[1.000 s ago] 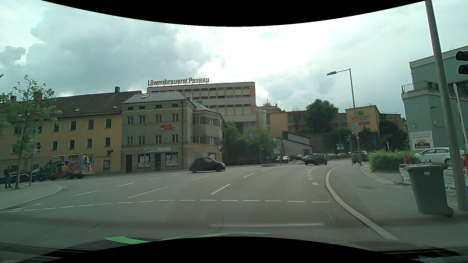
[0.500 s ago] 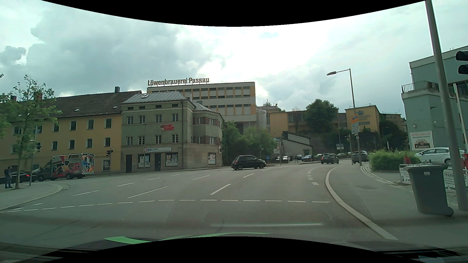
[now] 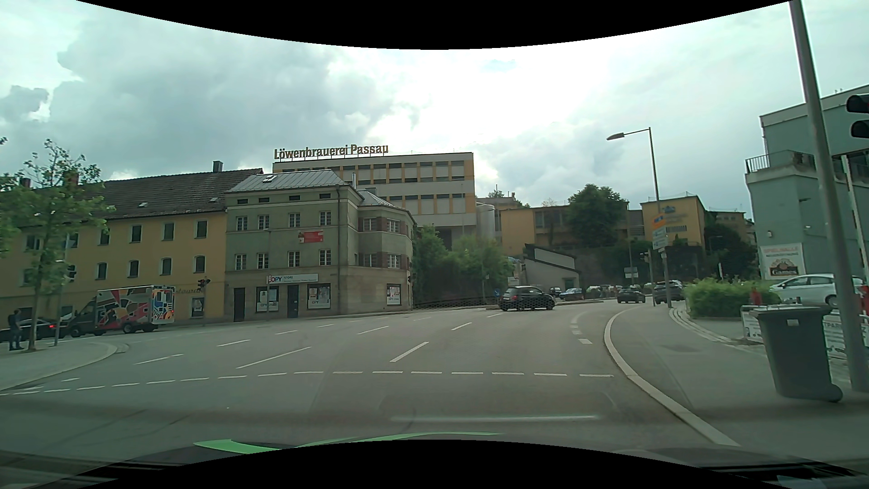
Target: Follow the waypoints while adhering to traffic rules and regulations
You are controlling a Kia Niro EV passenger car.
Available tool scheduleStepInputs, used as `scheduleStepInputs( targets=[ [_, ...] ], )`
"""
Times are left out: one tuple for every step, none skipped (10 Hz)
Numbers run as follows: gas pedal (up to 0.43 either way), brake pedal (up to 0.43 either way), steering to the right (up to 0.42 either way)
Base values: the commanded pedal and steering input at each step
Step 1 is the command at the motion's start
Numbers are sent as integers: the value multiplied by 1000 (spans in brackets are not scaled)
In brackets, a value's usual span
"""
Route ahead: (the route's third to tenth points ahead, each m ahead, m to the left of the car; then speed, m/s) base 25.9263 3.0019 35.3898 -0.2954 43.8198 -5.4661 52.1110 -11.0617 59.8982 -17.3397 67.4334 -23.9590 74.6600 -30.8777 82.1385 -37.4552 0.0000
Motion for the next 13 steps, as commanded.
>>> scheduleStepInputs(
  targets=[
    [0, 354, 31],
    [0, 354, 31],
    [0, 354, 31],
    [0, 354, 31],
    [0, 354, 31],
    [0, 354, 31],
    [0, 354, 31],
    [0, 354, 31],
    [0, 354, 31],
    [0, 354, 31],
    [0, 354, 31],
    [0, 354, 31],
    [0, 348, 31]
  ],
)
